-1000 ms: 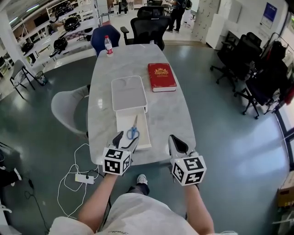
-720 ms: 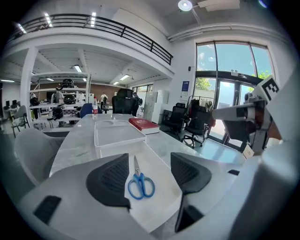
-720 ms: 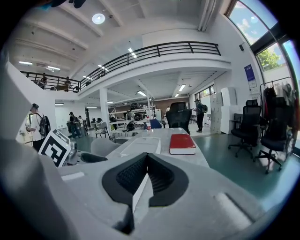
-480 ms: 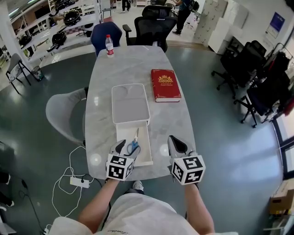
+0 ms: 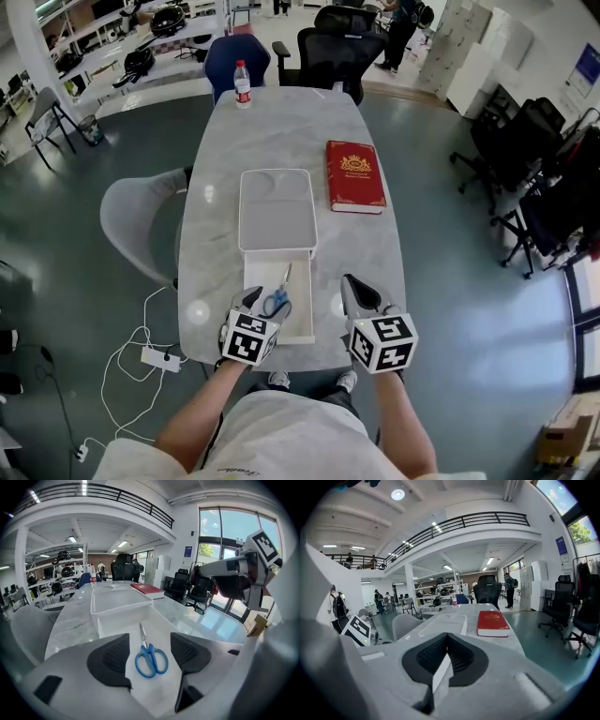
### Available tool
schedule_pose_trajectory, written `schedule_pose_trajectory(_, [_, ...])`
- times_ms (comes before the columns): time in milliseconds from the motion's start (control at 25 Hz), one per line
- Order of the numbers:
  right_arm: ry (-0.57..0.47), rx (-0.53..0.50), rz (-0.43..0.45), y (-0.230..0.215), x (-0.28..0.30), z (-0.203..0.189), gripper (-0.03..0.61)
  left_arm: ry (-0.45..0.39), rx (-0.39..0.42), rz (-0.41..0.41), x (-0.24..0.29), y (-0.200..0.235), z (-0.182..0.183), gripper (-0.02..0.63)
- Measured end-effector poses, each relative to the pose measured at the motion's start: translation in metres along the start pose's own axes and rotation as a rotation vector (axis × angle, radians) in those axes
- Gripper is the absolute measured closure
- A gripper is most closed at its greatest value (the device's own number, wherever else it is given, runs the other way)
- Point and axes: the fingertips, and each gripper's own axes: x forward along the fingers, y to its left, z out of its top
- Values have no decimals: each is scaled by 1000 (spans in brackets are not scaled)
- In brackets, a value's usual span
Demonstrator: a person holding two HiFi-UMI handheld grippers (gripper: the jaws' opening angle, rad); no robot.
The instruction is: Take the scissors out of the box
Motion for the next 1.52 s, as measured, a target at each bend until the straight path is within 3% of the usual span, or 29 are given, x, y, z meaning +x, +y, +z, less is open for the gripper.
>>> schedule_pose_trajectory(480, [22,-46,213,-12,29,6,574,134,-35,131,9,-3,-18,350])
schedule_pose_trajectory(760, [46,-43,294,-21,36,-2,574,228,-36,199,17,-2,-27,403])
schedule_pose_trajectory(1400, [57,14,315,-56,30,-13,574,447,-94,226,44,-1,-54,433])
schedule_pose_trajectory(1520, [59,19,303,-61,30,-14,574,455,-102,232,48,2,-53,433])
